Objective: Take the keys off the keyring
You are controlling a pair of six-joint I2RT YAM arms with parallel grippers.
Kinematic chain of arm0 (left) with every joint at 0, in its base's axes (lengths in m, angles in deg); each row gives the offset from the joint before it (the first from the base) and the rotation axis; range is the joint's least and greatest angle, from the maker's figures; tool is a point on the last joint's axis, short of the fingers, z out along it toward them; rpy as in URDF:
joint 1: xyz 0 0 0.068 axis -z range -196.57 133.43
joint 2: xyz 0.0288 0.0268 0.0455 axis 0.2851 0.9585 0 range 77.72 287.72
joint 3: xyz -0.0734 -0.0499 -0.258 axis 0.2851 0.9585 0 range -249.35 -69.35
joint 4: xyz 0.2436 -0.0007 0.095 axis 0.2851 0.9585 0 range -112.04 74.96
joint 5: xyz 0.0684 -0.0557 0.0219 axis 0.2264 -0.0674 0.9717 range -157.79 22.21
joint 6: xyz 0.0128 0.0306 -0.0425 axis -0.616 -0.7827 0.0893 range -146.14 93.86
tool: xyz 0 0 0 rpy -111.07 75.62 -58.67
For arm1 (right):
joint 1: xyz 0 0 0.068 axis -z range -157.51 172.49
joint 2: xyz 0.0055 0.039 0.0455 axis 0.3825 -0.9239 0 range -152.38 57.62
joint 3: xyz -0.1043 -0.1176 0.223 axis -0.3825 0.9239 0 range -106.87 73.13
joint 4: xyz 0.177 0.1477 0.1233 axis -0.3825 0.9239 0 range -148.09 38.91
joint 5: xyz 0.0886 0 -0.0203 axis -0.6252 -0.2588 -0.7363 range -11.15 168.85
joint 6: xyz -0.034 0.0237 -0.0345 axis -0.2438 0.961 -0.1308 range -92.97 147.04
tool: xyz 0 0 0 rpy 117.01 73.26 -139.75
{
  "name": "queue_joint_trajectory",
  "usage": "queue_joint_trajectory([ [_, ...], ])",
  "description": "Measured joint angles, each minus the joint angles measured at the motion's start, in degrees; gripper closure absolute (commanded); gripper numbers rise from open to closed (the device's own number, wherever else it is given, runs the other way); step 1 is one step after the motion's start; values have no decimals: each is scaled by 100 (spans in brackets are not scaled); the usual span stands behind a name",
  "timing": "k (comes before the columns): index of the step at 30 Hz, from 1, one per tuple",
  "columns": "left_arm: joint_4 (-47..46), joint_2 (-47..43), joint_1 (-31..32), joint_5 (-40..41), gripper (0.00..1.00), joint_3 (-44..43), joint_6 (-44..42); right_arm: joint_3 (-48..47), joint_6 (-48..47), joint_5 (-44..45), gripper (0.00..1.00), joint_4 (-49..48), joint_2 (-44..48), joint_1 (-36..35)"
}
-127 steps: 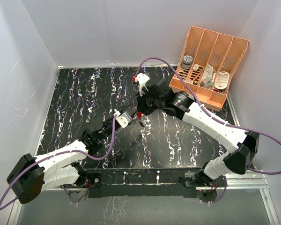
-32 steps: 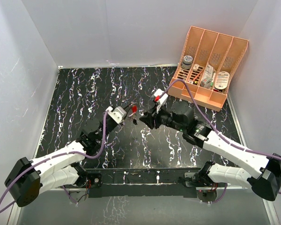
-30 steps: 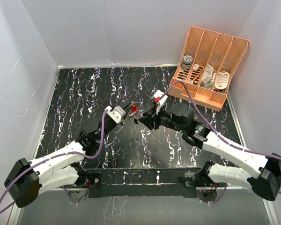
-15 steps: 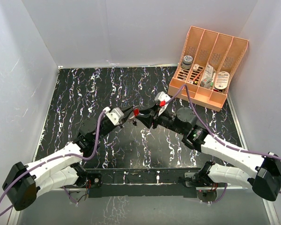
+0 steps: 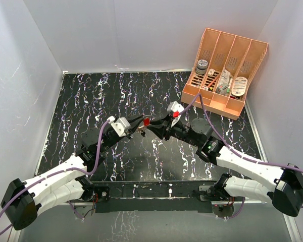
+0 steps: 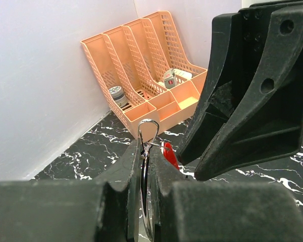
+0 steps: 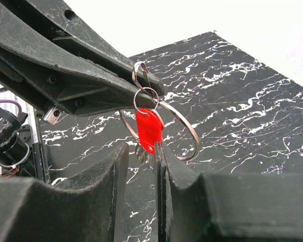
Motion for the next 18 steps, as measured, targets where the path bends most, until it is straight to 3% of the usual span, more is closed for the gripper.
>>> queue_joint_trajectory([
  [18, -2, -28, 0, -140, 100, -4, 155, 39, 59, -199, 75, -404, -127, 0],
])
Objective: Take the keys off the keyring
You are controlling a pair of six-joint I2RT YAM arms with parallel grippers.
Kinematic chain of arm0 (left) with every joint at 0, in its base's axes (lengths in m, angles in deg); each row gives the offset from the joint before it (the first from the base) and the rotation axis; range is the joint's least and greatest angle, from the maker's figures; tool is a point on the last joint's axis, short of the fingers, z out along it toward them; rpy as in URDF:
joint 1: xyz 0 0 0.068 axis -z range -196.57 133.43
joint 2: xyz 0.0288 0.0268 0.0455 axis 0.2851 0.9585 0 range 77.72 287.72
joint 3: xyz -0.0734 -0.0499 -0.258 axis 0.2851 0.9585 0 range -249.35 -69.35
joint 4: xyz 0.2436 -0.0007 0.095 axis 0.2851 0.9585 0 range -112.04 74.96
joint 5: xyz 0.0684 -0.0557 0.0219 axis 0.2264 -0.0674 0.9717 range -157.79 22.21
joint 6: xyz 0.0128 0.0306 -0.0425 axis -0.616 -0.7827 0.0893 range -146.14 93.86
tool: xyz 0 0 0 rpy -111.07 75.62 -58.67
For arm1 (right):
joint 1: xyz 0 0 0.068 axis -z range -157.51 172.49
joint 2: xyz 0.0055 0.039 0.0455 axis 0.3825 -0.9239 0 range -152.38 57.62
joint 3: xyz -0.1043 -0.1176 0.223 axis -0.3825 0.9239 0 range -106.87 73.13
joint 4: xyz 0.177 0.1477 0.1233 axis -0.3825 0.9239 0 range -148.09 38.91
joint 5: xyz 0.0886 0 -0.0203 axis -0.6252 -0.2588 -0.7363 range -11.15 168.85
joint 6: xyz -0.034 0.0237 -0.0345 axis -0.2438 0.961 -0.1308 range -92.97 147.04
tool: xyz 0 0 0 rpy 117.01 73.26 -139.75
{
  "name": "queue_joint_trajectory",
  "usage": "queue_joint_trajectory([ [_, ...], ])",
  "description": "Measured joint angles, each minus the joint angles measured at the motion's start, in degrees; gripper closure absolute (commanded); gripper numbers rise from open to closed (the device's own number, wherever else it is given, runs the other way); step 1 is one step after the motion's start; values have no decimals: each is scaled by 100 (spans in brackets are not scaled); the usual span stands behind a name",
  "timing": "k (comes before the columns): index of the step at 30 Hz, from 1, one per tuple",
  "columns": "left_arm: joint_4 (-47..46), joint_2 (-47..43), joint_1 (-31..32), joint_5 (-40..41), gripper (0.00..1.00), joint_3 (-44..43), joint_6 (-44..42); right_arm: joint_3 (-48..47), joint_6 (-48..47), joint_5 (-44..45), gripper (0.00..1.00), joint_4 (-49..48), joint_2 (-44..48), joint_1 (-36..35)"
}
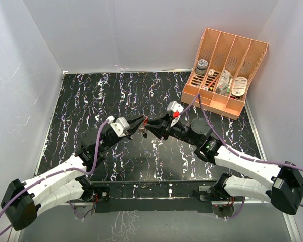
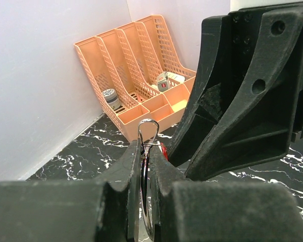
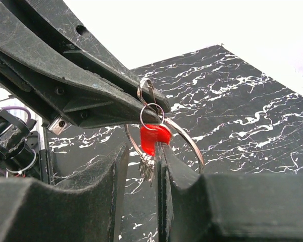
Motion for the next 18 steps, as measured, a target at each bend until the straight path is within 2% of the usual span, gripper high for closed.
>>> queue_joint_trajectory([
  [6, -13, -7, 0, -11, 100, 0, 44, 0, 42, -105, 74, -168, -210, 0],
  [18, -2, -83, 0, -24, 100, 0, 39, 0, -17, -72, 67, -142, -127, 0],
])
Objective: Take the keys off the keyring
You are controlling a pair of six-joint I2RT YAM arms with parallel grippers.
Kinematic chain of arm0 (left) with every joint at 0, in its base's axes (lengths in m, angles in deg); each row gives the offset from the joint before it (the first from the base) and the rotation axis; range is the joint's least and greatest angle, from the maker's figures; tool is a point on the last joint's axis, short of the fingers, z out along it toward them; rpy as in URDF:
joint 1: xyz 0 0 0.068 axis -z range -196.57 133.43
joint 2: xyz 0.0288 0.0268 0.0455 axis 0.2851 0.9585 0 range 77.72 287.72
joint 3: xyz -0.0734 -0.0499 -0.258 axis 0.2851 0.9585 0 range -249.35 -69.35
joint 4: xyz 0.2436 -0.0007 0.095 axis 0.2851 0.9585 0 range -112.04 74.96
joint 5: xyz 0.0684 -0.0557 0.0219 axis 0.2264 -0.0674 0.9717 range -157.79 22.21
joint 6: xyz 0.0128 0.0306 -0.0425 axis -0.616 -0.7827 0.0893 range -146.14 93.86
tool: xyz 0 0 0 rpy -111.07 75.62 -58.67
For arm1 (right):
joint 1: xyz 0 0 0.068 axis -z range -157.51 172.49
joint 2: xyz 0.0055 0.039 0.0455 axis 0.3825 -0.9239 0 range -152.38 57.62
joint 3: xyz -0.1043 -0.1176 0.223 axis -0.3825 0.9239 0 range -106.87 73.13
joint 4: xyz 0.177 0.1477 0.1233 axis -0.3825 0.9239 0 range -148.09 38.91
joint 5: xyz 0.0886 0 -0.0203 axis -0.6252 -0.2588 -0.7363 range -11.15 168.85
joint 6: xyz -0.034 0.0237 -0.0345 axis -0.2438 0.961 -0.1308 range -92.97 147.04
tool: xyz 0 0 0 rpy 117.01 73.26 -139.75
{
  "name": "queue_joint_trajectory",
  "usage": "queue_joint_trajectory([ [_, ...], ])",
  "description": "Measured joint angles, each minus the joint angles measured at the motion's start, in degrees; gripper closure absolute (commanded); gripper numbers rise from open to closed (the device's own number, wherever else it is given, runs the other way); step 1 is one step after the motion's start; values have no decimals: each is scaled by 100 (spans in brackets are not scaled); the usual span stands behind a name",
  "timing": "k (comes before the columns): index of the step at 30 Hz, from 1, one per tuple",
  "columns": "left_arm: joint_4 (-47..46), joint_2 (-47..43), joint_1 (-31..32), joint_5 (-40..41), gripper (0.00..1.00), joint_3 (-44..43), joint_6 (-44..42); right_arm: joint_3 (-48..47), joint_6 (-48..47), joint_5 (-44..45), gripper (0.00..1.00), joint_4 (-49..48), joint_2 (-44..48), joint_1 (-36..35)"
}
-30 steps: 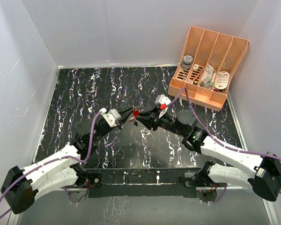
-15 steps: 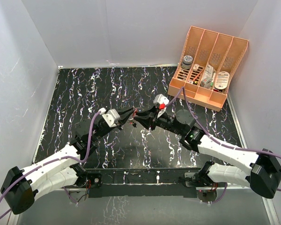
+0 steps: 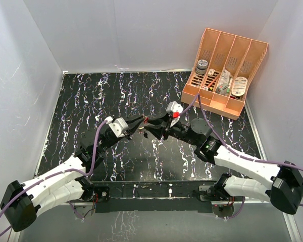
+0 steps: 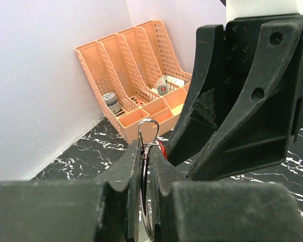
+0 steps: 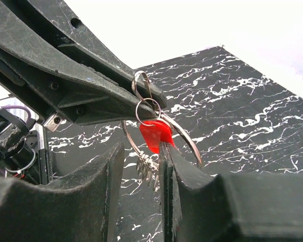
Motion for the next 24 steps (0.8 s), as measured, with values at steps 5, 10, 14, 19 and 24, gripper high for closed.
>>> queue_joint_trajectory([
  [5, 0, -50, 0, -11, 100, 0, 0, 2, -96, 111, 62, 98, 227, 0],
  [10, -2, -44, 0, -24, 100, 0, 24, 0, -109, 153, 62, 96, 323, 0],
  [14, -13, -26, 0, -26, 100, 0, 48, 2, -87, 138, 62, 92, 289, 0],
  [19, -109, 26, 0, -33, 100, 0, 87, 2, -52, 125, 62, 90, 197, 0],
  [24, -140, 48, 0, -68, 100, 0, 136, 2, -35, 120, 62, 33, 151, 0],
])
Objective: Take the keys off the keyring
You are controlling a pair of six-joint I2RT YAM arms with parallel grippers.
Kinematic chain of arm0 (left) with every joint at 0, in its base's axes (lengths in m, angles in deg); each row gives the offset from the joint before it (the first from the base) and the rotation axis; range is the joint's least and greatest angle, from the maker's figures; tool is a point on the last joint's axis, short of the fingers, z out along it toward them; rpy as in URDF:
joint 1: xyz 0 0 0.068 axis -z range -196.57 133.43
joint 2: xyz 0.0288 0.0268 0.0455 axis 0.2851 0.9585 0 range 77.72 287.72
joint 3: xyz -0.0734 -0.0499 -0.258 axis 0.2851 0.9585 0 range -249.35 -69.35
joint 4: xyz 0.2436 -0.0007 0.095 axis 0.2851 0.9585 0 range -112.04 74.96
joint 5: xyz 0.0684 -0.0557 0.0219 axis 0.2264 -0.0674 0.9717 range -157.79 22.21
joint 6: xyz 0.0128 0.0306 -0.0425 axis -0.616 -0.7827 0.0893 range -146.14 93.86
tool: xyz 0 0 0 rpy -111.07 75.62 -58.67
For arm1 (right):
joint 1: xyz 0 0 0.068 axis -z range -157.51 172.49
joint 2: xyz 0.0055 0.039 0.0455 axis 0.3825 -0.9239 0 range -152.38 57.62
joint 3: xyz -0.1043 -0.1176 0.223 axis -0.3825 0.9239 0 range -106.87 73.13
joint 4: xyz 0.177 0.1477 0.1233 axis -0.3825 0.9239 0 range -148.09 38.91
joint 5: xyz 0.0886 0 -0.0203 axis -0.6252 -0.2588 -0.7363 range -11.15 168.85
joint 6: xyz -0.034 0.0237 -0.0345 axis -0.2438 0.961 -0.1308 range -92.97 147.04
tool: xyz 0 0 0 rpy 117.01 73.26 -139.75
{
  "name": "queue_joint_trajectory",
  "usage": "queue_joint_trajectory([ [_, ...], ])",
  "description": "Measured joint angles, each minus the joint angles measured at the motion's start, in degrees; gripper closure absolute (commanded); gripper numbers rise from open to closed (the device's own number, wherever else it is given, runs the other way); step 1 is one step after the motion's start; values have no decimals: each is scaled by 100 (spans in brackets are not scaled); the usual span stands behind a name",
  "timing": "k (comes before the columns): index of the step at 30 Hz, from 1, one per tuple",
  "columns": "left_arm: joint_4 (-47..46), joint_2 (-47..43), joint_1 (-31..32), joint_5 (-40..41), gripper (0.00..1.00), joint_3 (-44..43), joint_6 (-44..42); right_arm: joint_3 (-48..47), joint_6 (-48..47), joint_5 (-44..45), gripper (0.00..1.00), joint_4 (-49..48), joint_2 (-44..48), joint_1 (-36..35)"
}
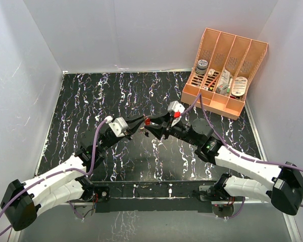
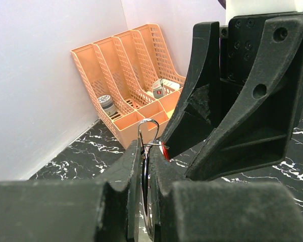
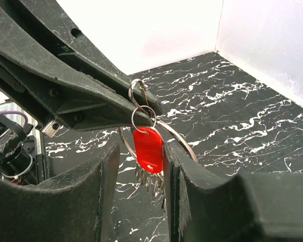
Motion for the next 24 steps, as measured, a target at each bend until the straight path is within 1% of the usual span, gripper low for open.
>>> queue_joint_trajectory([
  [6, 2, 0, 0, -28, 100, 0, 55, 0, -2, -2, 60, -149, -111, 0],
  [20, -111, 144, 0, -74, 100, 0, 133, -2, 109, -76, 60, -411, -304, 0],
  [22, -127, 188, 0, -70, 100, 0, 136, -2, 116, -98, 63, -411, -310, 0],
  [24, -125, 219, 0, -68, 100, 0, 142, -2, 125, -120, 79, -413, -323, 0],
])
